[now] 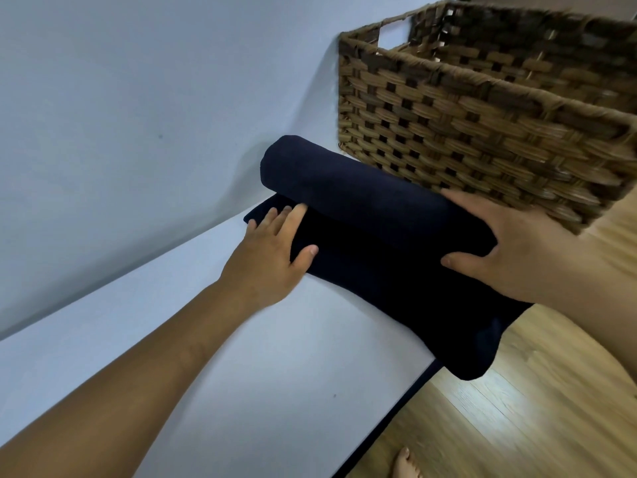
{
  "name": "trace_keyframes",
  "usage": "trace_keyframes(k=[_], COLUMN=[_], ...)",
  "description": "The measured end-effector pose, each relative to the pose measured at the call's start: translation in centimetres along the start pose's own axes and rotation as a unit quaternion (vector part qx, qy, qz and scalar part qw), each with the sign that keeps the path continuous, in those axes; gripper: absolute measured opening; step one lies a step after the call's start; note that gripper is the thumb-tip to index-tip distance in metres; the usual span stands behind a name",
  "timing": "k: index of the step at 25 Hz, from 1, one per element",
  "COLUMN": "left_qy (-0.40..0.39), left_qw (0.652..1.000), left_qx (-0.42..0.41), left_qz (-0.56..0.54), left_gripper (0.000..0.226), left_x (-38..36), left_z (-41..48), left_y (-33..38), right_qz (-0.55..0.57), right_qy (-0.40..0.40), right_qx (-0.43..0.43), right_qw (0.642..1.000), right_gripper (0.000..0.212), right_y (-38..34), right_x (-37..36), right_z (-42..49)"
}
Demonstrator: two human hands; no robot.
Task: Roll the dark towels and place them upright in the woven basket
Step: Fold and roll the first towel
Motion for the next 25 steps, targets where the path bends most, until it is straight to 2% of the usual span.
trace_keyframes(k=[6, 10, 11, 13, 14, 15, 16, 17, 19, 21, 25], left_qy=[-0.004, -0.047, -0.017, 0.137, 0.204, 0.221, 0.181, 0.097, -0.041, -0.059, -0.023], left_qw=[1.0, 0.999, 1.0, 0.991, 0.978, 0.969, 0.968, 0.968, 0.959, 0.95, 0.938], left_qx=[-0.009, -0.007, 0.004, -0.004, -0.047, -0.108, -0.175, -0.226, -0.263, -0.29, -0.339], left_qz=[0.009, 0.009, 0.002, -0.004, 0.007, 0.015, 0.026, 0.046, 0.099, 0.102, 0.067], left_gripper=[0.062, 0.056, 0.046, 0.028, 0.029, 0.039, 0.057, 0.076, 0.097, 0.095, 0.086], left_x=[0.1, 1.0, 2.1, 5.6, 7.1, 7.8, 7.6, 6.8, 4.9, 4.3, 3.4], left_z=[0.4, -0.2, -0.5, -0.9, -1.0, -0.6, 0.1, 1.0, 2.9, 5.1, 8.8], left_y=[-0.2, -0.2, -0.3, 0.6, 1.6, 2.7, 3.8, 4.6, 5.1, 5.3, 6.9], right_qz=[-0.166, -0.242, -0.24, -0.23, -0.233, -0.24, -0.243, -0.24, -0.214, -0.165, -0.139], right_qy=[0.083, 0.137, 0.156, 0.2, 0.21, 0.213, 0.215, 0.216, 0.216, 0.218, 0.254], right_qx=[0.055, 0.072, 0.082, 0.099, 0.1, 0.101, 0.107, 0.117, 0.133, 0.14, 0.124], right_qw=[0.981, 0.958, 0.955, 0.947, 0.944, 0.942, 0.94, 0.939, 0.943, 0.952, 0.949], right_gripper=[0.085, 0.087, 0.087, 0.085, 0.086, 0.088, 0.089, 0.085, 0.07, 0.063, 0.06], right_y=[-2.4, -3.4, -3.7, -4.5, -4.7, -4.9, -5.4, -5.9, -6.5, -5.8, -3.3], right_x=[0.2, -0.9, -1.3, -1.8, -2.1, -2.5, -3.0, -3.3, -3.2, -2.1, -0.9], right_z=[-2.1, -3.9, -4.4, -5.3, -5.6, -6.0, -6.7, -7.4, -8.7, -8.6, -6.1])
Point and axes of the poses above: each hand's wrist, its own z-axis towards the middle knuckle, its own x-axis out of the back of the hand, y = z × x, the point moved 6 cm from there along z, towards the middle knuckle, and after that the axes turned 6 degrees about y, right-handed, at the moved point
